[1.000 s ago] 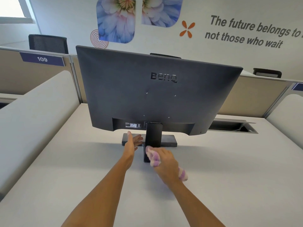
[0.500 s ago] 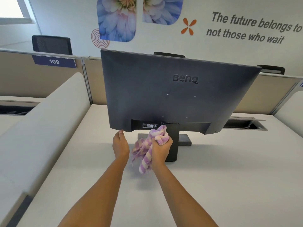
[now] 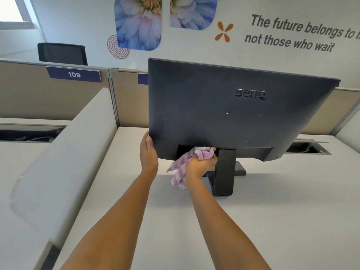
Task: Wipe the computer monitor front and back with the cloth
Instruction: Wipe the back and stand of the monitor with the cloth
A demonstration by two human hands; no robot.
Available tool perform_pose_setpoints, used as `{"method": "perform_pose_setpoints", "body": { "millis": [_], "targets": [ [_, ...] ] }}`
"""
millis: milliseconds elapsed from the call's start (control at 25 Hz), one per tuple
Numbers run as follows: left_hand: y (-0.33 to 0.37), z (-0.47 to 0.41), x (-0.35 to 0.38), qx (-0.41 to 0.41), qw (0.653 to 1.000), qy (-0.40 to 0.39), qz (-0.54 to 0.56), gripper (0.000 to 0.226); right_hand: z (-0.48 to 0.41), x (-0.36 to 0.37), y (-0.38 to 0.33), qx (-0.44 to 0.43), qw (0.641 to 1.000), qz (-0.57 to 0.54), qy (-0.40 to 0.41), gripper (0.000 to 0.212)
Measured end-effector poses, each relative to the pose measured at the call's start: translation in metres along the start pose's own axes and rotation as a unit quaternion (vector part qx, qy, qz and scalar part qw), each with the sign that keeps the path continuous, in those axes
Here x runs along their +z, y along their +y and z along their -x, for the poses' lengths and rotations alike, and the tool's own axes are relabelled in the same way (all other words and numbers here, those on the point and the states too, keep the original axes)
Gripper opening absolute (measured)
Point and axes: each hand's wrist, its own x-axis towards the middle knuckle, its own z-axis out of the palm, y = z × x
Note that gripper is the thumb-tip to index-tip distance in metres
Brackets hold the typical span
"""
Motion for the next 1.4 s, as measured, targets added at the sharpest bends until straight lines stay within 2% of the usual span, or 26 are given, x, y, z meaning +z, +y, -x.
{"method": "perform_pose_setpoints", "body": {
  "millis": [80,160,240,280,360,440,480,560,640,720,800,840,880,960,1040,1120,1160,1200,1240,1320,1360,1400],
  "targets": [
    [0.000,-0.003,0.000,-0.005,1.000,0.006,0.013,0.041,0.012,-0.001,0.012,-0.071,0.993,0.079,-0.044,0.047],
    [0.000,-0.006,-0.002,-0.008,1.000,0.003,0.007,0.041,0.025,-0.009,0.027,-0.132,0.969,0.161,-0.132,0.046],
    [-0.002,-0.009,-0.004,-0.006,1.000,-0.003,0.002,0.041,0.034,-0.017,0.033,-0.134,0.953,0.174,-0.210,0.035],
    [-0.002,-0.009,-0.004,-0.008,1.000,-0.005,-0.001,0.040,0.033,-0.021,0.031,-0.117,0.959,0.149,-0.209,0.031],
    [0.000,-0.011,-0.005,-0.009,1.000,-0.009,-0.003,0.041,0.022,-0.024,0.024,-0.053,0.992,0.037,-0.110,0.029],
    [0.001,-0.011,-0.006,-0.009,1.000,-0.008,-0.002,0.041,0.007,-0.018,0.009,-0.003,0.998,-0.052,0.020,0.020],
    [0.001,-0.012,-0.006,-0.011,1.000,-0.006,-0.002,0.041,0.001,-0.011,0.004,0.010,0.996,-0.069,0.052,0.020],
    [0.000,-0.011,-0.005,-0.014,1.000,-0.004,-0.003,0.041,-0.001,0.002,0.000,0.029,0.995,-0.084,0.044,0.026],
    [-0.001,-0.010,-0.005,-0.012,1.000,-0.003,-0.002,0.041,0.010,0.007,0.009,0.008,0.998,-0.069,-0.002,0.027],
    [0.000,-0.009,-0.006,-0.011,1.000,-0.004,0.004,0.042,0.027,-0.001,0.021,-0.051,0.993,0.001,-0.105,0.029],
    [0.001,-0.009,-0.006,-0.012,1.000,-0.005,0.004,0.041,0.033,-0.014,0.032,-0.095,0.970,0.102,-0.197,0.026],
    [0.001,-0.009,-0.006,-0.012,1.000,-0.007,0.003,0.041,0.031,-0.018,0.032,-0.103,0.971,0.097,-0.192,0.021],
    [0.001,-0.009,-0.006,-0.012,1.000,-0.008,0.000,0.041,0.024,-0.020,0.030,-0.093,0.982,0.058,-0.154,0.017],
    [0.000,-0.010,-0.007,-0.015,1.000,-0.010,-0.006,0.042,0.006,-0.017,0.018,-0.031,0.998,-0.023,-0.043,0.020],
    [0.000,-0.011,-0.007,-0.017,1.000,-0.012,-0.006,0.042,0.001,-0.010,0.001,-0.005,1.000,0.007,0.024,0.026],
    [-0.001,-0.010,-0.007,-0.016,1.000,-0.015,-0.004,0.042,0.013,-0.001,-0.004,-0.019,1.000,0.021,-0.012,0.053],
    [-0.001,-0.010,-0.006,-0.016,1.000,-0.015,-0.002,0.041,0.020,0.000,0.001,-0.041,0.997,0.030,-0.051,0.068],
    [-0.001,-0.008,-0.005,-0.017,1.000,-0.015,0.000,0.041,0.024,-0.001,0.014,-0.064,0.992,0.044,-0.097,0.074],
    [-0.001,-0.007,-0.004,-0.018,1.000,-0.013,0.004,0.041,0.029,-0.005,0.025,-0.102,0.979,0.079,-0.156,0.064],
    [0.000,-0.006,-0.003,-0.015,1.000,-0.009,0.008,0.040,0.027,-0.016,0.034,-0.181,0.921,0.228,-0.259,0.026],
    [0.000,-0.006,-0.002,-0.014,1.000,-0.007,0.007,0.040,0.023,-0.024,0.034,-0.198,0.906,0.275,-0.256,0.022],
    [0.000,-0.005,-0.001,-0.012,1.000,-0.006,0.006,0.041,0.015,-0.031,0.032,-0.192,0.914,0.274,-0.228,0.025]
  ]
}}
